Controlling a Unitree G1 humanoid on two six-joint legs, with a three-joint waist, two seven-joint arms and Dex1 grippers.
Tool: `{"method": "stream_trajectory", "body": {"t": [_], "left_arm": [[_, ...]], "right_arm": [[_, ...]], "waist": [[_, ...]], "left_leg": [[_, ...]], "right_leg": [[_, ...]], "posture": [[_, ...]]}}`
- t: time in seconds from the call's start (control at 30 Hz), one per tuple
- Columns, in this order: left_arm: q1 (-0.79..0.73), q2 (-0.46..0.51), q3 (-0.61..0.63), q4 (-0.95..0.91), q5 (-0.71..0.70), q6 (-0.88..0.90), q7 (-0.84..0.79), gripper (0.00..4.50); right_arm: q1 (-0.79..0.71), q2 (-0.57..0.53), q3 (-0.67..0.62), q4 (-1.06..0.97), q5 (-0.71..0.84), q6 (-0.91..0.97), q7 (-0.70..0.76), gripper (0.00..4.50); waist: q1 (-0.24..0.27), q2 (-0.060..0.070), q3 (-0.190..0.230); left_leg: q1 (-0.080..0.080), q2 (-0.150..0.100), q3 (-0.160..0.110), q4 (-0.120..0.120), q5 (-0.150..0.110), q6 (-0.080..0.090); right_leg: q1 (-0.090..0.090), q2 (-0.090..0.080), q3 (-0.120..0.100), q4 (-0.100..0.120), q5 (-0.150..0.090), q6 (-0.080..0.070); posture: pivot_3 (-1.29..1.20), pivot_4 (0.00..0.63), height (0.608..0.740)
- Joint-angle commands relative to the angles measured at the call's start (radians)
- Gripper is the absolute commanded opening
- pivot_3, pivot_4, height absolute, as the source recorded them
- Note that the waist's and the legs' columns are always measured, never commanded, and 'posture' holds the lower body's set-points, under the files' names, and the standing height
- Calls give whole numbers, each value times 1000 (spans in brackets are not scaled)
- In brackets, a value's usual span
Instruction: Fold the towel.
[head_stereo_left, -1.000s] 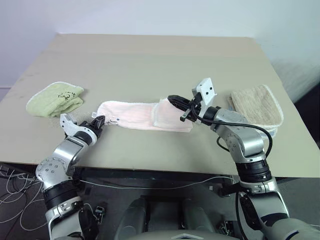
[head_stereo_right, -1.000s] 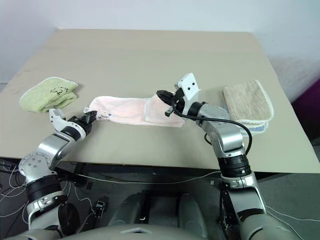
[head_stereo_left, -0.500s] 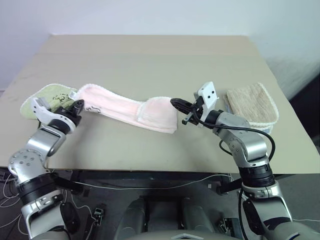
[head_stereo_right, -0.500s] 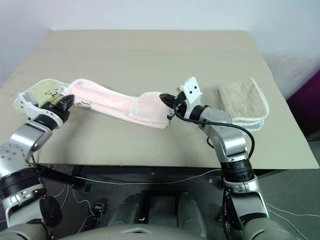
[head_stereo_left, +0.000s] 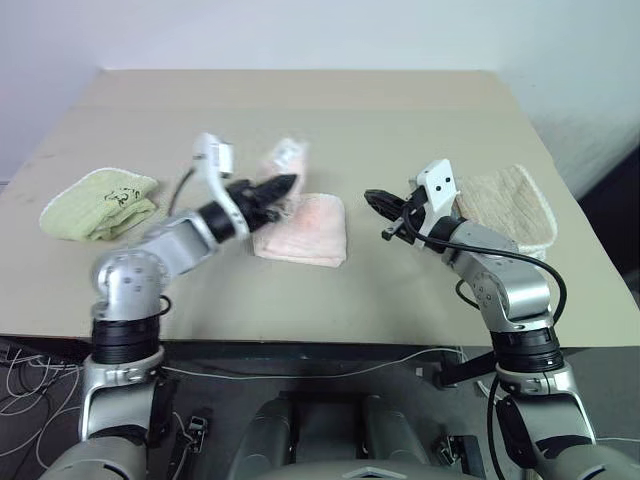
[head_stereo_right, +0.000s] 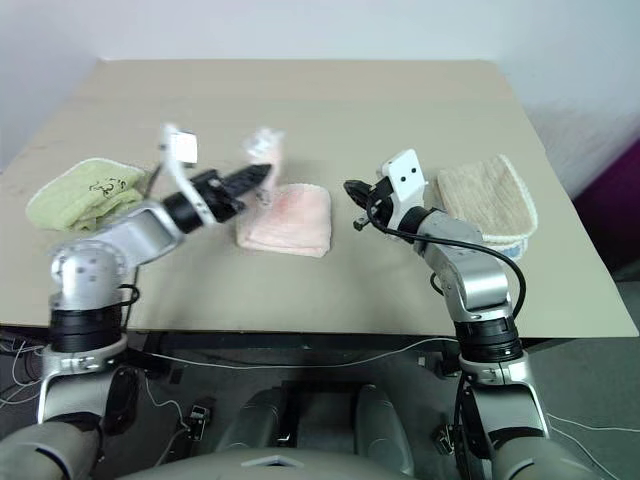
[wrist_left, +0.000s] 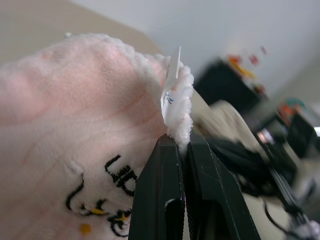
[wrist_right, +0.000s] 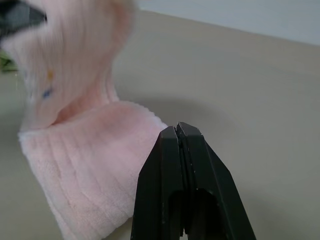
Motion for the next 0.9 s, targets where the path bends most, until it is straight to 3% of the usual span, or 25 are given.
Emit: {"method": "stream_trajectory", "body": {"t": [0.03,0.2,0.33,0.47,0.73,0.9], "left_arm": [[-37,37,-157,-18,172,-4,-67,41],[-41,56,-278,31,364,-51,-128,41],[-30,39,-289,39,425,-60,-173,41],[-12,21,-253,21,429,-48,-207,1083],[38,25,-73,-56,334,9,-233,3753],[37,44,51,-65,306,0,-230,3753]], "right_arm": [[3,-4,-24,-37,-2,-24,-15,0],[21,-7,-29,-60,0,-21,-31,0],[34,-10,-29,-73,1,-19,-37,0],[35,-14,-24,-76,-1,-18,-38,0],[16,-15,-13,-66,0,-17,-26,0],[-20,-4,-10,-45,10,-16,-14,0]], "waist": [[0,0,0],[2,0,0],[4,0,0],[4,0,0],[3,0,0],[4,0,0]], "left_leg": [[0,0,0,0,0,0],[0,0,0,0,0,0],[0,0,0,0,0,0],[0,0,0,0,0,0],[0,0,0,0,0,0],[0,0,0,0,0,0]], "right_leg": [[0,0,0,0,0,0],[0,0,0,0,0,0],[0,0,0,0,0,0],[0,0,0,0,0,0],[0,0,0,0,0,0],[0,-1,0,0,0,0]], "posture": [[0,150,740],[0,150,740],[0,150,740],[0,150,740],[0,150,740],[0,150,740]]}}
